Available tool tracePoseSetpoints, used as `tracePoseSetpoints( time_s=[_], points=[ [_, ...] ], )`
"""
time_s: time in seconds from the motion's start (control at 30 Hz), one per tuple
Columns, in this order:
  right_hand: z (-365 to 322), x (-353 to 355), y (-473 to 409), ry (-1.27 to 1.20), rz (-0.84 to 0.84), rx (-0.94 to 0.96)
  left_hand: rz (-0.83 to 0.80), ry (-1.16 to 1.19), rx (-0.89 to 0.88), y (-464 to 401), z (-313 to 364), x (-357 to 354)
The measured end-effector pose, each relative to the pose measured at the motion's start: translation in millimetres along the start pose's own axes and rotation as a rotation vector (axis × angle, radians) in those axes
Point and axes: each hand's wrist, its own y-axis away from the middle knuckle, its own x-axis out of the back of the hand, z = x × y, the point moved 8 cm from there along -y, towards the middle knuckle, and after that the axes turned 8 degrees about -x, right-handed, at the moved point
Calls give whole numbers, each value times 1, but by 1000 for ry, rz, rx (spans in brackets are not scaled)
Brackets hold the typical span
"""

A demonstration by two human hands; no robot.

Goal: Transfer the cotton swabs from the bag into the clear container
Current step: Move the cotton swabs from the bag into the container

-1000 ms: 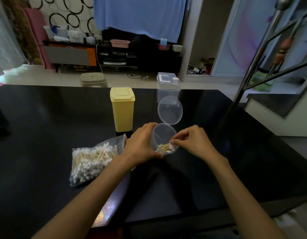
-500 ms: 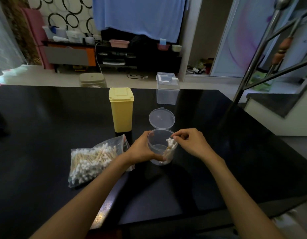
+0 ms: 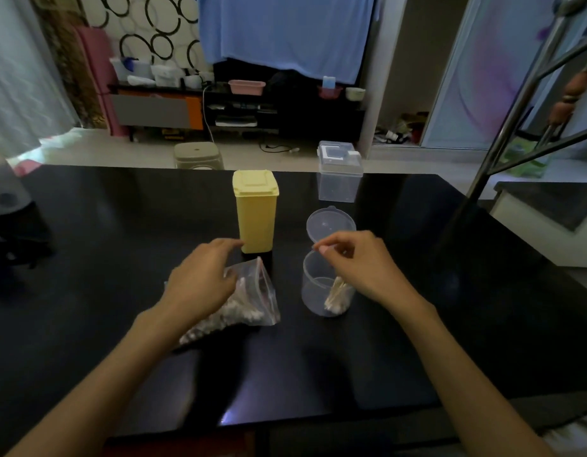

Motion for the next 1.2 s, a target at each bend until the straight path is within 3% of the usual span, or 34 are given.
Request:
tracePoseSetpoints(
  time_s=[0.13, 0.27, 0.4, 0.57, 0.8, 1.2],
  points=[
    [-3, -71, 8, 80, -266, -11, -53, -38, 8, 28, -34, -21],
    [5, -114, 3, 92, -326, -84, -102, -122, 10, 31, -44, -31],
    [11, -141, 2, -105, -428, -250, -201, -60, -32, 31, -44, -35],
    [15, -149, 10, -257, -509, -381, -227, 110, -50, 32, -55, -32],
    [8, -162, 20, -190, -640, -395, -285, 263, -40, 41, -57, -33],
    [-9, -170, 32, -283, -751, -386, -205, 254, -37, 37, -55, -40]
  ],
)
